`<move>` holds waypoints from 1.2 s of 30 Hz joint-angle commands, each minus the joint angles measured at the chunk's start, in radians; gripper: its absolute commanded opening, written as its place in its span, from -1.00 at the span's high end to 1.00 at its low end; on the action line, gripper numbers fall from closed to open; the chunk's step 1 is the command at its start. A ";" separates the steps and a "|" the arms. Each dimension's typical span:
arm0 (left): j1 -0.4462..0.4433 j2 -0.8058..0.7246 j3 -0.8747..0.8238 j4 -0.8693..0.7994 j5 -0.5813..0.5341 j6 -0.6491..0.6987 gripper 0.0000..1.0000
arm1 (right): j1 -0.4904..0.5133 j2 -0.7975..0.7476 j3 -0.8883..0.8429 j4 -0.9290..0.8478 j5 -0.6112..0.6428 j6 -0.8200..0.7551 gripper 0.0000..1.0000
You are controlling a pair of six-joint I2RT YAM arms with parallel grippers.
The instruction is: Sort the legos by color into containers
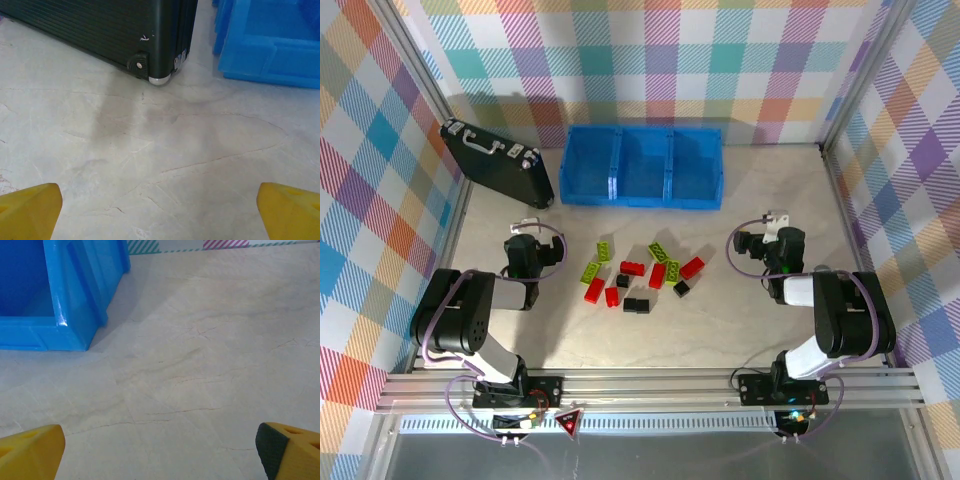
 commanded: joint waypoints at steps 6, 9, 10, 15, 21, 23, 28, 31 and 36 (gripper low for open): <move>0.001 0.003 0.016 0.038 0.006 0.006 -0.99 | -0.001 0.007 0.014 0.019 -0.018 0.004 -0.98; 0.000 0.003 0.016 0.038 0.007 0.007 -1.00 | -0.002 0.007 0.013 0.019 -0.019 0.004 -0.98; 0.000 0.003 0.015 0.038 0.007 0.006 -0.99 | -0.001 0.007 0.013 0.019 -0.018 0.004 -0.98; 0.001 0.003 0.017 0.038 0.006 0.005 -0.99 | -0.001 0.006 0.013 0.019 -0.018 0.003 -0.98; 0.001 0.003 0.016 0.038 0.007 0.005 -0.99 | -0.002 0.007 0.015 0.019 -0.019 0.004 -0.98; 0.001 0.003 0.016 0.038 0.007 0.005 -0.99 | -0.002 0.007 0.015 0.019 -0.018 0.003 -0.98; 0.001 0.002 0.015 0.038 0.007 0.005 -0.99 | -0.001 0.007 0.014 0.019 -0.019 0.004 -0.98; 0.001 0.001 0.012 0.042 0.007 0.006 -0.99 | -0.002 0.005 0.012 0.022 -0.018 0.003 -0.98; -0.001 -0.011 0.021 0.014 0.010 0.012 -0.99 | -0.001 -0.023 0.036 -0.042 -0.012 0.005 -0.98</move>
